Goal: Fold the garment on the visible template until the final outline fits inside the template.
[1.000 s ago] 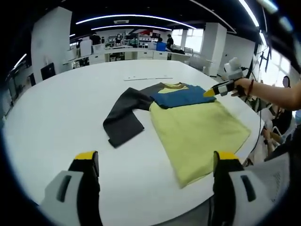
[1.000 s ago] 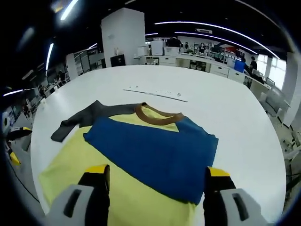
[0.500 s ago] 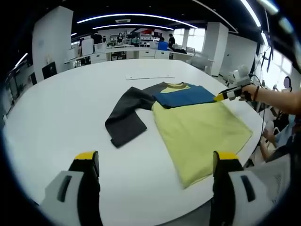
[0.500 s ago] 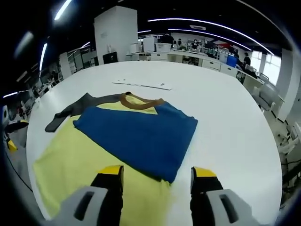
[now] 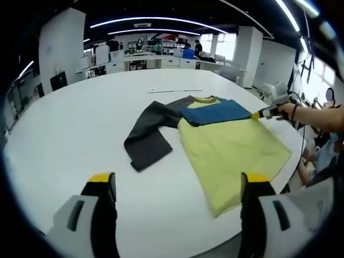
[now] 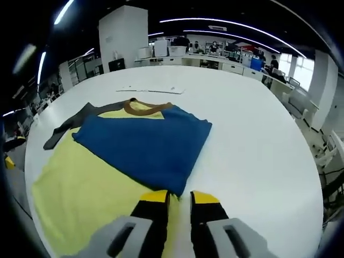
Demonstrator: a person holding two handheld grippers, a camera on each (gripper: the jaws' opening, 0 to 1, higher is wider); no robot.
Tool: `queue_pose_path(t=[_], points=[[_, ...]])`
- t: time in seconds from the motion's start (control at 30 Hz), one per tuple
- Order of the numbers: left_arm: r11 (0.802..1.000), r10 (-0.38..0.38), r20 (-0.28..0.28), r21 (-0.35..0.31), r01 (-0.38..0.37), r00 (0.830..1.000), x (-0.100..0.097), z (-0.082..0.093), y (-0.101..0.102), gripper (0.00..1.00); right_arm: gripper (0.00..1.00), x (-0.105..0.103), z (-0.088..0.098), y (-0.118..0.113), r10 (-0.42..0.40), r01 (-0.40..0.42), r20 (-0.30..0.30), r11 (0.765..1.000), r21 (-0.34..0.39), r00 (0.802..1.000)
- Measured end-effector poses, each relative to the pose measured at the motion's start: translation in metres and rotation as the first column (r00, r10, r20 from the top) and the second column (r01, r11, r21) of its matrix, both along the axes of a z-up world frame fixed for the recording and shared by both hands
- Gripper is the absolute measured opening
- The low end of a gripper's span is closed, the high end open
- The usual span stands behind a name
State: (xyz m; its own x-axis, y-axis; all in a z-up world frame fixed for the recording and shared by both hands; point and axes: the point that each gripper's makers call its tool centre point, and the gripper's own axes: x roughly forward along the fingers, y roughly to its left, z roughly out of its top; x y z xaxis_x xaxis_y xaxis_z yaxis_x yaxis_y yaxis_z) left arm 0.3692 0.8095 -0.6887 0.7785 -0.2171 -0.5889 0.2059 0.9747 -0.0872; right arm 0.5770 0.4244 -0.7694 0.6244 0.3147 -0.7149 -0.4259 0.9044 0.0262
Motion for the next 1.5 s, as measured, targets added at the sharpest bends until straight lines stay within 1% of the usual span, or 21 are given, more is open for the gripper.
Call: queue_pose_path(t=[0.07, 0.1, 0.13, 0.3, 0.63, 0.93, 1.13, 1.23, 1.3, 1.37, 1.4, 1.5], points=[[1.000, 0.001, 0.001, -0.001, -0.001, 1.000, 0.000, 0.000, 0.001, 0.92, 0.07, -0.001, -0.004, -0.001, -0.010, 0.010, -0.013, 1.000, 0.006, 1.000], [1.000, 0.004, 0.002, 0.000, -0.004, 1.000, 0.001, 0.000, 0.001, 0.91, 0.04, -0.001, -0.004, 0.000, -0.017, 0.017, -0.016, 1.000, 0.013, 1.000], [1.000, 0.007, 0.002, 0.000, -0.007, 1.000, 0.001, 0.000, 0.002, 0.91, 0.02, -0.002, -0.003, 0.002, -0.016, 0.016, -0.016, 1.000, 0.016, 1.000], [1.000, 0.018, 0.003, 0.002, -0.018, 1.000, 0.002, 0.000, 0.006, 0.86, 0.00, 0.000, -0.002, 0.000, -0.011, 0.011, -0.007, 1.000, 0.004, 1.000], [0.999, 0.041, 0.012, 0.004, -0.041, 0.999, 0.008, 0.001, 0.016, 0.82, 0.00, 0.003, -0.002, -0.008, -0.001, 0.001, -0.011, 1.000, -0.015, 1.000], [0.997, 0.072, 0.038, 0.008, -0.072, 0.997, 0.016, 0.004, 0.033, 0.72, 0.00, -0.002, 0.001, -0.012, 0.014, -0.014, -0.014, 0.999, -0.042, 1.000], [0.995, 0.095, 0.047, 0.013, -0.096, 0.994, 0.021, 0.007, 0.042, 0.67, 0.00, -0.003, 0.002, -0.015, 0.014, -0.015, -0.017, 0.999, -0.042, 1.000], [0.994, 0.109, 0.049, 0.016, -0.110, 0.993, 0.023, 0.007, 0.047, 0.62, 0.00, -0.003, 0.003, -0.015, 0.013, -0.014, -0.019, 0.999, -0.036, 1.000], [0.992, 0.124, 0.055, 0.020, -0.125, 0.991, 0.026, 0.007, 0.053, 0.59, 0.02, -0.003, 0.003, -0.014, 0.012, -0.013, -0.022, 1.000, -0.028, 1.000], [0.991, 0.132, 0.063, 0.024, -0.133, 0.989, 0.029, 0.008, 0.057, 0.56, 0.05, -0.004, 0.003, -0.014, -0.003, 0.003, -0.027, 1.000, -0.005, 1.000], [0.990, 0.136, 0.065, 0.028, -0.138, 0.989, 0.031, 0.009, 0.060, 0.55, 0.09, -0.004, 0.004, -0.014, -0.011, 0.011, -0.025, 1.000, 0.002, 1.000], [0.988, 0.146, 0.070, 0.045, -0.149, 0.987, 0.035, 0.008, 0.067, 0.52, 0.22, -0.003, 0.007, -0.015, -0.005, 0.005, -0.017, 1.000, -0.006, 1.000]])
